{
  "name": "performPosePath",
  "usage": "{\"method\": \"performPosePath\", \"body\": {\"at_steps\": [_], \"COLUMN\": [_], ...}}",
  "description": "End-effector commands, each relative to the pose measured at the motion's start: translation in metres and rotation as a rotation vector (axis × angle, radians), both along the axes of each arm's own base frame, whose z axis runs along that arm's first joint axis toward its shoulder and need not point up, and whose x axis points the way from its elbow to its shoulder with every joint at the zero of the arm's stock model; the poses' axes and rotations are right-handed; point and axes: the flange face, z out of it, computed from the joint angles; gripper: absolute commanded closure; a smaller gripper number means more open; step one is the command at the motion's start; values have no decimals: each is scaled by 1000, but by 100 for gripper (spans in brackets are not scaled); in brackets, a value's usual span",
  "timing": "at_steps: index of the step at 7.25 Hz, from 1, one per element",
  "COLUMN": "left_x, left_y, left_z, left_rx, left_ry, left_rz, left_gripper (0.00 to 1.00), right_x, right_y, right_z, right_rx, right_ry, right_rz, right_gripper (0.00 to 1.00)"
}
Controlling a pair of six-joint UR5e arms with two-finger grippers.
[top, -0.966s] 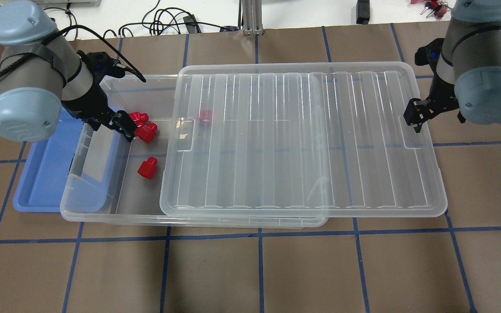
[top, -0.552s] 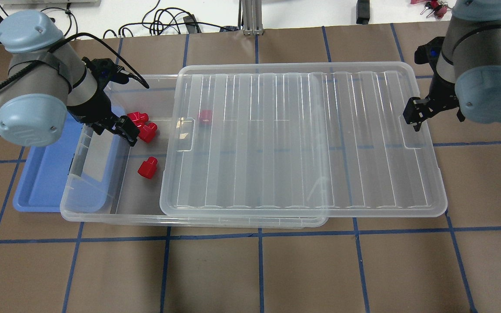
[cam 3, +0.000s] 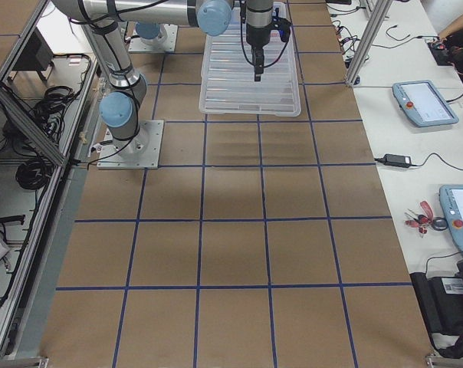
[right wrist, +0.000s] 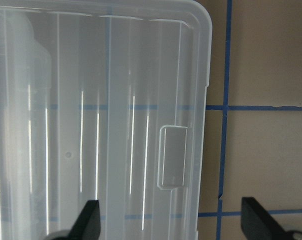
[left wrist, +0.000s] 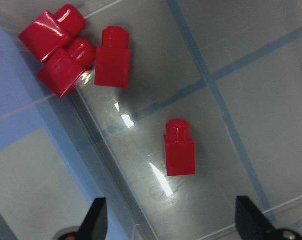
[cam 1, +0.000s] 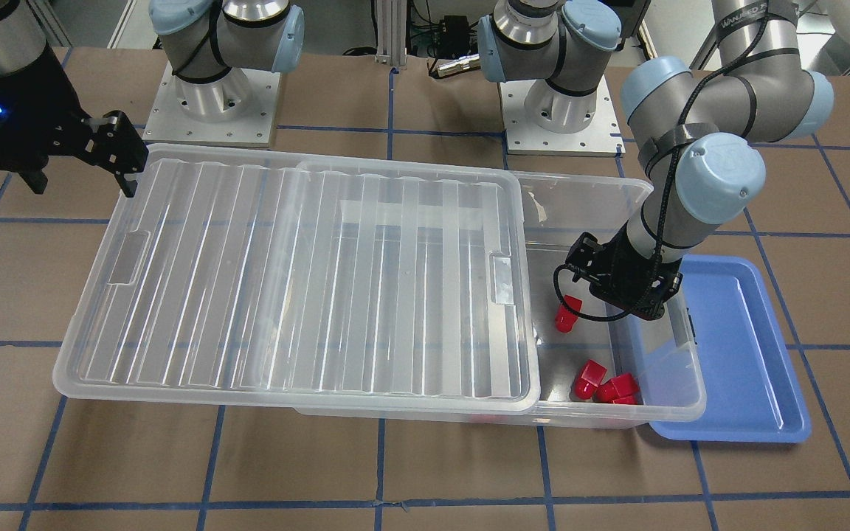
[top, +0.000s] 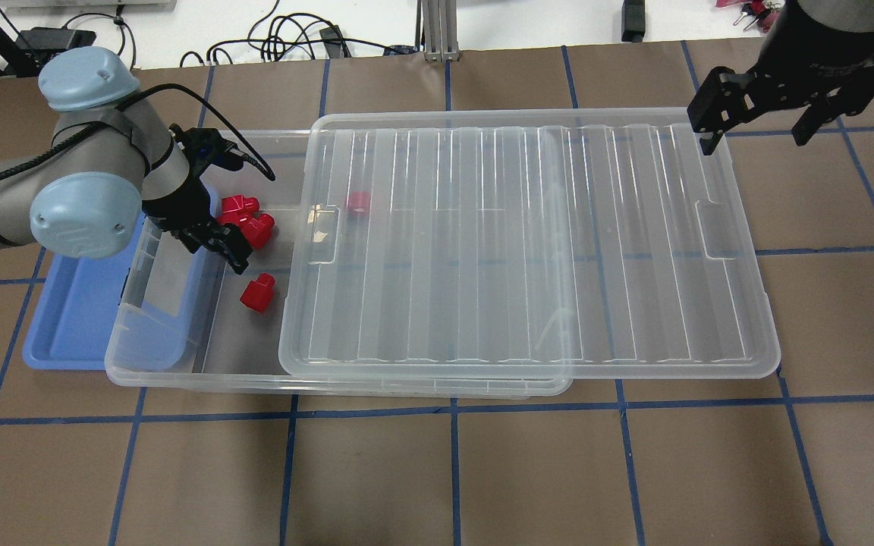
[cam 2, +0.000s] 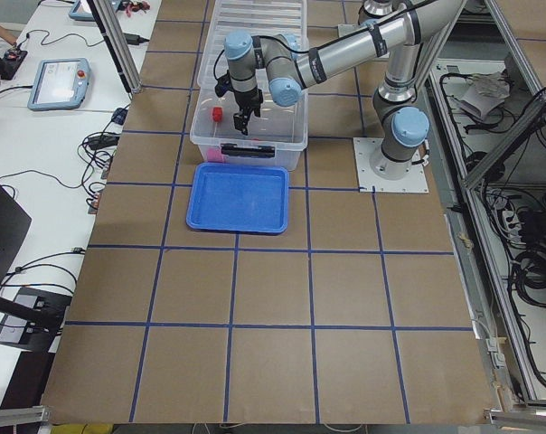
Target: Place red block in blue tray from box
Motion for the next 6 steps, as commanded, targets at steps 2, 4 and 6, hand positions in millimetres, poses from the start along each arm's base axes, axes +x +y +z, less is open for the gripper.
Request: {"method": "performPosePath", "body": {"at_steps": [2, 4, 6], "left_x": [-1, -1, -1], "left_y": [7, 5, 5], "left_z": [-37, -50, -62], "left_rx": [-11, 14, 38], "left_ry": [0, 6, 12], "left_rz": [-3, -32, -35], "left_gripper": [10, 10, 10], "right_x": [31, 31, 32], "right_y": [-3, -3, -3], "right_z": [6, 7, 8], "right_rx": [8, 4, 0], "right_ry": [-37, -38, -38], "right_rz": [-88, -88, -86], "right_gripper": [0, 0, 0]}}
